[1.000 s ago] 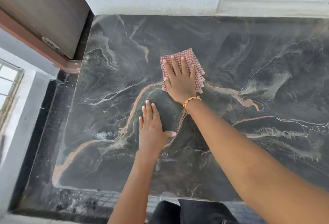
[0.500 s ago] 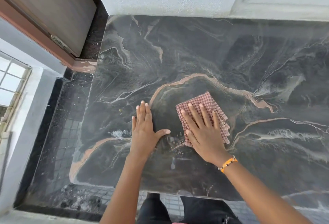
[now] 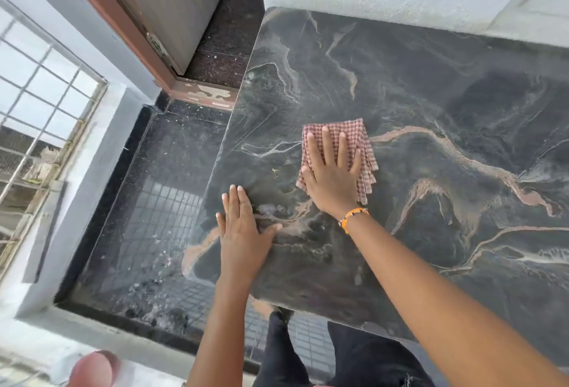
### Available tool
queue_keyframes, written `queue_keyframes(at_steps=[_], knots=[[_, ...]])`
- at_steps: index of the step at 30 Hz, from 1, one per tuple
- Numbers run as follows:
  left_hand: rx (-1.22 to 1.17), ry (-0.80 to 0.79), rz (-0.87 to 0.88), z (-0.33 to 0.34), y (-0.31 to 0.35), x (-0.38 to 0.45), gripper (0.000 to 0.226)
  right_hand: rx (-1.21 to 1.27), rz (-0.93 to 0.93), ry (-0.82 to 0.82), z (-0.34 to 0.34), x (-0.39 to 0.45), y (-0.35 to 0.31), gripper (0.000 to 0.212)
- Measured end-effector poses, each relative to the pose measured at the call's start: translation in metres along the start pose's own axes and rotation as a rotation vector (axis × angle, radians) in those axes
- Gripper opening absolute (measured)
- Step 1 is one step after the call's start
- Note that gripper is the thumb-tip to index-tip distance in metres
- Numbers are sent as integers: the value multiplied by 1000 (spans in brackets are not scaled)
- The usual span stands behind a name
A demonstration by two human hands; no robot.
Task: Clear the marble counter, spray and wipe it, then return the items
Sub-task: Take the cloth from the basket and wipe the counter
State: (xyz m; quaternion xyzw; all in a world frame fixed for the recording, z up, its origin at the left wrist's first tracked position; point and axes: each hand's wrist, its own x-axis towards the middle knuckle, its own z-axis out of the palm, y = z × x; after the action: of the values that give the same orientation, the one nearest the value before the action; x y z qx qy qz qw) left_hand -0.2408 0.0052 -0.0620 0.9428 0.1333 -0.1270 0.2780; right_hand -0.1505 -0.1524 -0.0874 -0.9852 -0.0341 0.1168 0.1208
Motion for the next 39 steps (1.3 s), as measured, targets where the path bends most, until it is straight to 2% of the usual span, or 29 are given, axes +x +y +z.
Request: queue_keyframes(at_steps=[4,8,12,14,17,24,29,34,39], knots=[[-21,34,-70,-4,-19,-14,93,-2,-159,-32,6,38,-69,61],[-27,19,-98,-7,-35,-24,94,-58,-358,-71,21,24,-119,60],[-34,-7,-87,-14,-49,-36,102,-142,-559,-91,30,-3,-110,60],[-15,-33,-85,-20,-58,-41,109,-156,-593,-96,27,-10,-88,61],[20,-84,-97,-29,-74,-46,117,-170,-493,-57,20,-19,-51,61],[7,-202,-54,-41,-91,-49,130,-101,-39,33,12,-64,28,61],[88,-199,23,-51,-105,-45,119,-15,261,100,33,-124,-9,63],[148,-183,45,-56,-106,-41,116,-9,255,64,51,-127,-77,65],[160,-169,34,-54,-106,-39,112,-11,134,47,47,-65,-115,63]])
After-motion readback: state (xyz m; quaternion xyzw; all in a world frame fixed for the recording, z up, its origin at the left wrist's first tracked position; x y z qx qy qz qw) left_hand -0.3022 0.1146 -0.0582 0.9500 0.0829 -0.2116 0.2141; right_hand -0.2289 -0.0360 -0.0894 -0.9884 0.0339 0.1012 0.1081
